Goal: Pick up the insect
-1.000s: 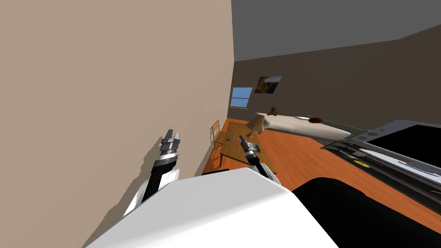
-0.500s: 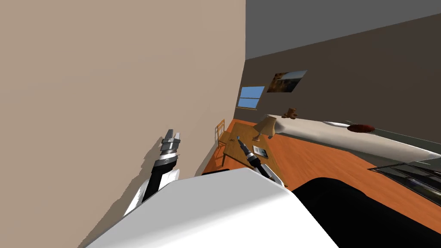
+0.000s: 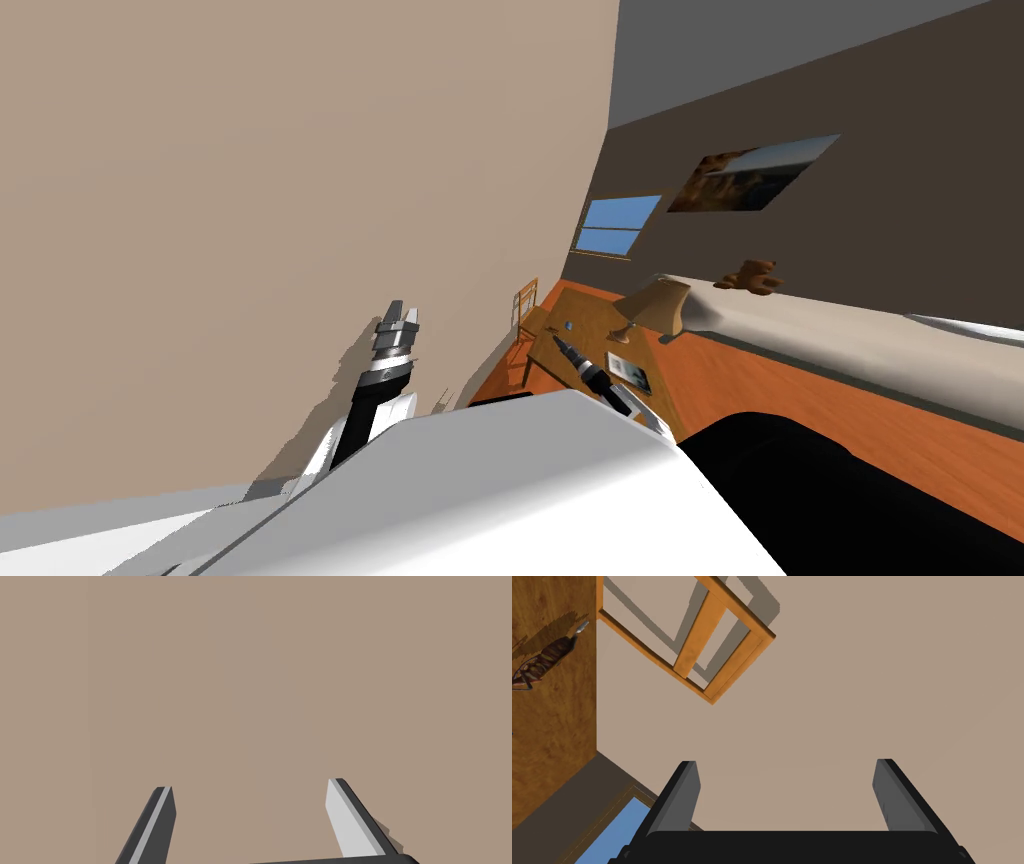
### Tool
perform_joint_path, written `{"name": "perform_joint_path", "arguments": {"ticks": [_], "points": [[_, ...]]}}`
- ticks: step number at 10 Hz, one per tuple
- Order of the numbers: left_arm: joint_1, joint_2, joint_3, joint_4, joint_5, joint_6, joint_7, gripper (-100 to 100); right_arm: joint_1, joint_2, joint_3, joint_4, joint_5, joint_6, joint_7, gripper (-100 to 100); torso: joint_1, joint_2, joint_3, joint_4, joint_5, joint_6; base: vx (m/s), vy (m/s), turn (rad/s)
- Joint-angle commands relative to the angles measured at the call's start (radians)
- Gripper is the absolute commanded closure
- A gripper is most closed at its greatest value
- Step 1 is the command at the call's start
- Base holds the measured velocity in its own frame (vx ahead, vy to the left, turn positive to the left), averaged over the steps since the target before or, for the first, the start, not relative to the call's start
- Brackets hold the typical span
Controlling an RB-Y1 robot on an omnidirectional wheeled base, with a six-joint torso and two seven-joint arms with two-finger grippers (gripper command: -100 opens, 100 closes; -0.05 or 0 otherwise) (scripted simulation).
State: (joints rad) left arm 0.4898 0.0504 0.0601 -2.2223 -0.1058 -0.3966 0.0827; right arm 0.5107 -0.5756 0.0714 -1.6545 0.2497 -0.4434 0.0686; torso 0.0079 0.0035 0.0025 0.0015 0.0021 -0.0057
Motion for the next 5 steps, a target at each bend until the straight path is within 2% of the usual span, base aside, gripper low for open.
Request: {"name": "perform_joint_path", "arguments": {"ticks": [1,2,3,4,5], "points": [[0.000,0.000,0.000,0.000,0.000,0.000,0.000,0,-0.002,-0.037,0.014,0.050,0.038,0.001,0.005,-100,0.000,0.000,0.000,0.000,0.000,0.000,-0.032,-0.016,0.317],[0.000,0.000,0.000,0.000,0.000,0.000,0.000,0,-0.002,-0.037,0.014,0.067,0.038,0.001,0.005,-100,0.000,0.000,0.000,0.000,0.000,0.000,-0.023,-0.012,0.256],[0.000,0.000,0.000,0.000,0.000,0.000,0.000,0,-0.002,-0.037,0.014,0.067,0.038,0.001,0.005,-100,0.001,-0.001,0.000,0.000,0.000,0.000,-0.007,-0.009,0.039],[0.000,0.000,0.000,0.000,0.000,0.000,0.000,0,-0.005,-0.067,0.029,0.108,0.070,0.008,0.008,-100,0.001,-0.001,-0.001,0.000,0.000,0.001,-0.015,-0.006,0.288],[0.000,0.000,0.000,0.000,0.000,0.000,0.000,0,-0.008,-0.096,0.044,0.139,0.102,0.015,0.011,-100,0.001,-0.002,-0.001,0.000,0.000,0.000,-0.032,-0.027,0.438]]}}
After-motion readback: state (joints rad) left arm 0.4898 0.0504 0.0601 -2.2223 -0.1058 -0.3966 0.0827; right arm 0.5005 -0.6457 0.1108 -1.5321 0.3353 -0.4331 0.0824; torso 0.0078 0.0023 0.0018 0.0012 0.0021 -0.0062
